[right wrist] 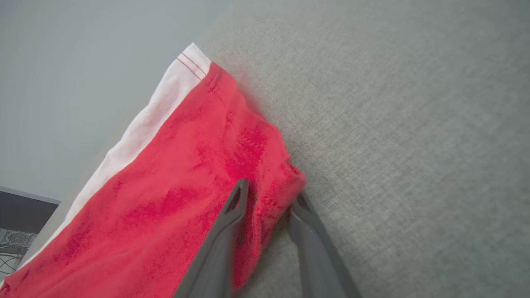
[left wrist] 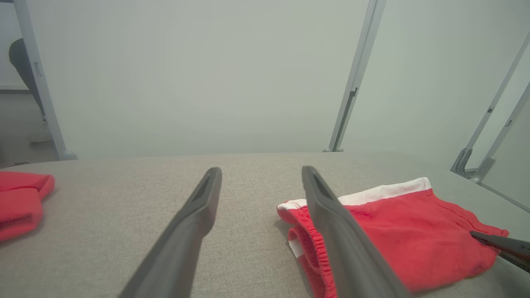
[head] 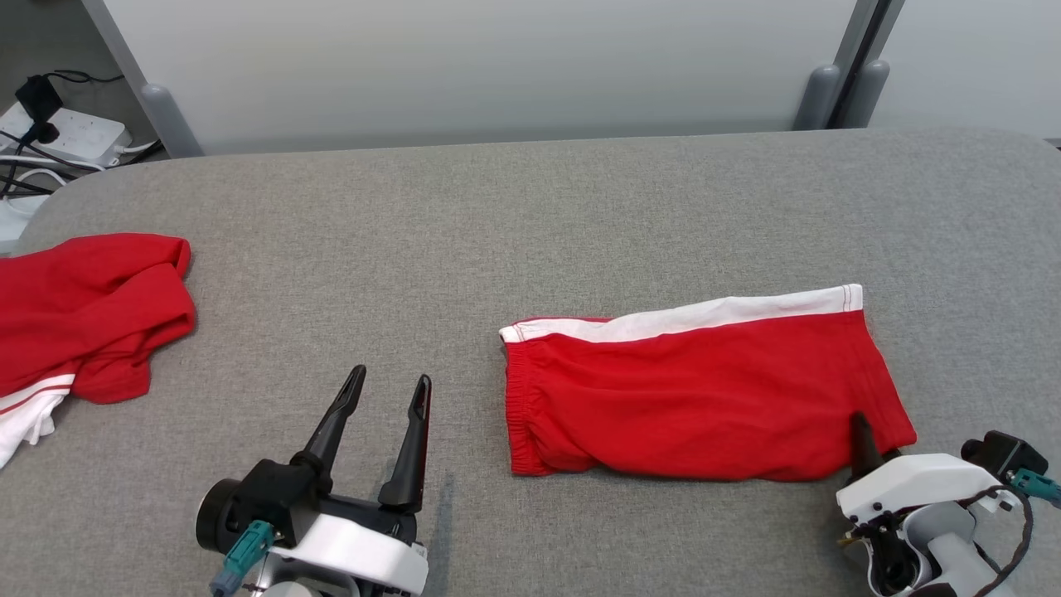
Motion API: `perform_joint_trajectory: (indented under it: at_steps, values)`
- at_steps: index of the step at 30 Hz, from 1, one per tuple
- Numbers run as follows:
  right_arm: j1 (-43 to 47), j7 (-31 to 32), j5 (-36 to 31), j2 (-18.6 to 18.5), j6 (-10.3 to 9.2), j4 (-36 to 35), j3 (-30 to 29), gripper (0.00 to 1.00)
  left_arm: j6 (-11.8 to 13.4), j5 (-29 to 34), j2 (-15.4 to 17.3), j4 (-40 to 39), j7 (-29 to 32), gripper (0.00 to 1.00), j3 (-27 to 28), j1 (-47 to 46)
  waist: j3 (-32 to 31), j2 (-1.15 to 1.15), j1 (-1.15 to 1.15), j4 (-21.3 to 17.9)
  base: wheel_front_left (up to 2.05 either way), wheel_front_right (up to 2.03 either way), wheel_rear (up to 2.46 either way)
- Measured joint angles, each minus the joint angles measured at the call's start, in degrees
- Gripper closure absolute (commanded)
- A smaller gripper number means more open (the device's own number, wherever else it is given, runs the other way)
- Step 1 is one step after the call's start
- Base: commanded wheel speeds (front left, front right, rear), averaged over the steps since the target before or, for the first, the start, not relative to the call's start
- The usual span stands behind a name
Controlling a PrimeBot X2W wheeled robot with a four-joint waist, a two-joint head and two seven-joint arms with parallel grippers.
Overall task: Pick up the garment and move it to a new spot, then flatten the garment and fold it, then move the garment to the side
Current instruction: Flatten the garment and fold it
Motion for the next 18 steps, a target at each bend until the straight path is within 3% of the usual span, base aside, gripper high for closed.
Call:
perform_joint_trajectory:
  at_steps: [11, 18]
  values:
    - [3.37, -0.01, -10.72, -2.92, -0.04, -4.43, -1.03, 0.00, 0.00, 0.52, 0.00, -0.08, 0.00, 0.00, 0.62, 1.05, 0.17, 0.00, 0.00, -1.66, 0.00, 0.00, 0.00]
    - [6.32, -0.01, -16.95, -1.19, -0.05, -8.02, -3.50, 0.00, -0.19, 0.52, 0.02, 0.08, 0.00, 0.00, 0.65, 1.04, -0.12, 0.00, 0.00, -1.98, 0.00, 0.00, 0.00]
